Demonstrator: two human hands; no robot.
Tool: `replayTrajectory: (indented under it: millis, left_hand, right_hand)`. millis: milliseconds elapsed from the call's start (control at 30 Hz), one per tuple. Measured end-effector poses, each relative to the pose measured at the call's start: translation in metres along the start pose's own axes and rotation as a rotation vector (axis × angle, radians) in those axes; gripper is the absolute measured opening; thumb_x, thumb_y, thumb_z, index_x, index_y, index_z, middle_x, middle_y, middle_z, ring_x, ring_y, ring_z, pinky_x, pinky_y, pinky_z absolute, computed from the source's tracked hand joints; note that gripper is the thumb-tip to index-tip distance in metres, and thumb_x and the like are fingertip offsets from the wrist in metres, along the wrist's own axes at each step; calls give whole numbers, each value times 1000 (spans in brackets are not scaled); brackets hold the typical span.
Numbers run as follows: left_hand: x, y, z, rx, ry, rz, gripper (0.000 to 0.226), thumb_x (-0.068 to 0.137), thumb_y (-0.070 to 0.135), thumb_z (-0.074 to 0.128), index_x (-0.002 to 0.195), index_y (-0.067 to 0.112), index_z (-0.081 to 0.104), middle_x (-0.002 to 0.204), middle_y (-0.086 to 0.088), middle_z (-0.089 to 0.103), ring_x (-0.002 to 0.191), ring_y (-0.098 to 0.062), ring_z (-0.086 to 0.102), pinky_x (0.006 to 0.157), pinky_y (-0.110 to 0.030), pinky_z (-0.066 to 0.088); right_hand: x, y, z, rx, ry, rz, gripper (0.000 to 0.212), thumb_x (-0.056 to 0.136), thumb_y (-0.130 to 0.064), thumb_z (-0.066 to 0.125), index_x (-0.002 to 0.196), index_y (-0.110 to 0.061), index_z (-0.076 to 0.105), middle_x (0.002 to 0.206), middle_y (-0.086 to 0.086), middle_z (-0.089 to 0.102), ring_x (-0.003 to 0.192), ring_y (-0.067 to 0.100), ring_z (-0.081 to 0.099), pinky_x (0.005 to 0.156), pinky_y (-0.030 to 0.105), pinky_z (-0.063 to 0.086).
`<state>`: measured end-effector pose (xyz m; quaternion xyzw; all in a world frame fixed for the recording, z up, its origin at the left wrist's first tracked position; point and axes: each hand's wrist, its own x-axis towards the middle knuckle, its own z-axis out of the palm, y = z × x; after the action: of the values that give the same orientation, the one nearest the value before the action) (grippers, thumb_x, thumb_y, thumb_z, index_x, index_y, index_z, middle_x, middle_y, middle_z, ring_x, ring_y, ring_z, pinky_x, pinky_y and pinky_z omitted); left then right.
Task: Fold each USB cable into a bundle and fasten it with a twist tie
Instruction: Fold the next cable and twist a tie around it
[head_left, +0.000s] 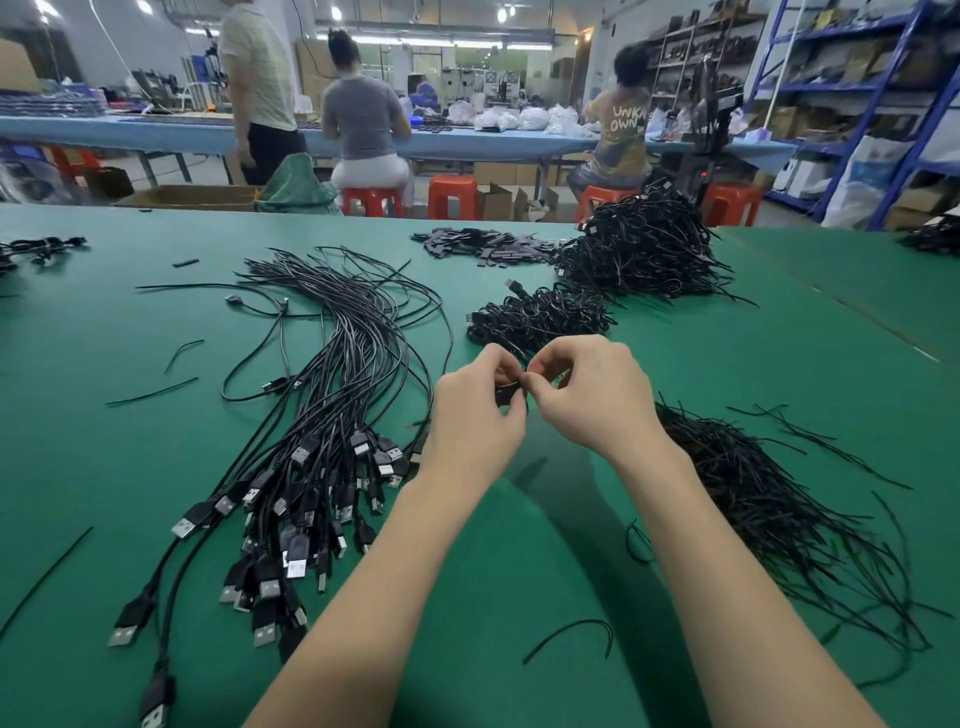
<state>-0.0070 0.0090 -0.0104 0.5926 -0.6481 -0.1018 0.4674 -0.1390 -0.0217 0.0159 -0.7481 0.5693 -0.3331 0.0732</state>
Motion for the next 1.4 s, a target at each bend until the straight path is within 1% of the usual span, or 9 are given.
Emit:
replayTrajectory:
  millis: [167,333,467,533,600,767,867,1233,1400]
  left_hand:
    - [18,-2,-21,-838,-288,-595,6,94,0,58,99,3,60,76,-11,69,63,-18,67,59,-22,55]
    - [13,-6,-22,-1025,-147,-559,13,90,1,67,98,9,61,80,-7,71,64,-11,64,58,-19,50]
    - [10,-3,-14,-1076,-121,-359,24,84,-1,71,102,13,62,86,-4,72,76,-13,63,74,-20,51]
    - [10,-2,-15,-1093,-137,-329,21,84,-2,71,99,12,64,84,-3,71,76,-12,64,75,-20,51]
    - [10,-3,-16,-1113,-154,-378,18,86,-1,69,98,12,64,81,-1,72,72,-10,64,70,-18,51]
    - [12,-6,-14,-1200,-115,-577,13,88,3,67,92,14,63,76,-1,67,58,-8,58,55,-17,47]
    - [12,-8,-13,-1228,-119,-607,12,87,5,68,93,14,63,73,0,68,60,-10,57,60,-20,47]
    - [13,-15,-15,-1189,-145,-621,11,88,8,69,92,16,63,79,-3,66,62,-11,58,56,-21,45]
    - [11,-22,-17,-990,-130,-479,14,87,12,72,95,19,64,82,5,72,77,-11,63,74,-28,46]
  right_hand:
    - [-4,6,3,65,-22,-124,8,86,-36,71,81,-34,65,80,-21,67,67,4,58,61,26,43]
    - [0,-1,5,726,-164,175,12,87,-14,75,76,-16,71,61,-10,62,47,8,52,50,22,48]
    - [-3,6,-1,1680,-682,808,8,74,-9,74,80,-6,70,69,1,64,38,2,46,36,11,42]
    - [-4,8,0,1880,-776,895,10,73,-9,73,81,-4,70,68,3,64,37,2,47,36,11,43]
    - [-3,7,-1,1601,-683,732,9,76,-12,74,83,-8,70,72,0,66,43,2,51,40,11,45]
    - [-1,11,-4,609,-70,-23,31,81,-23,84,106,-29,66,105,-13,70,74,6,66,64,19,54]
    - [-1,11,-7,340,25,-270,34,77,-35,83,107,-34,66,107,-20,66,86,7,64,68,29,56]
    - [-8,4,7,153,165,-312,8,85,-24,72,91,-28,75,81,-19,69,73,6,63,68,31,55]
    - [-2,-2,3,609,-160,110,12,88,-13,71,80,-16,79,72,-3,74,57,2,60,56,13,49]
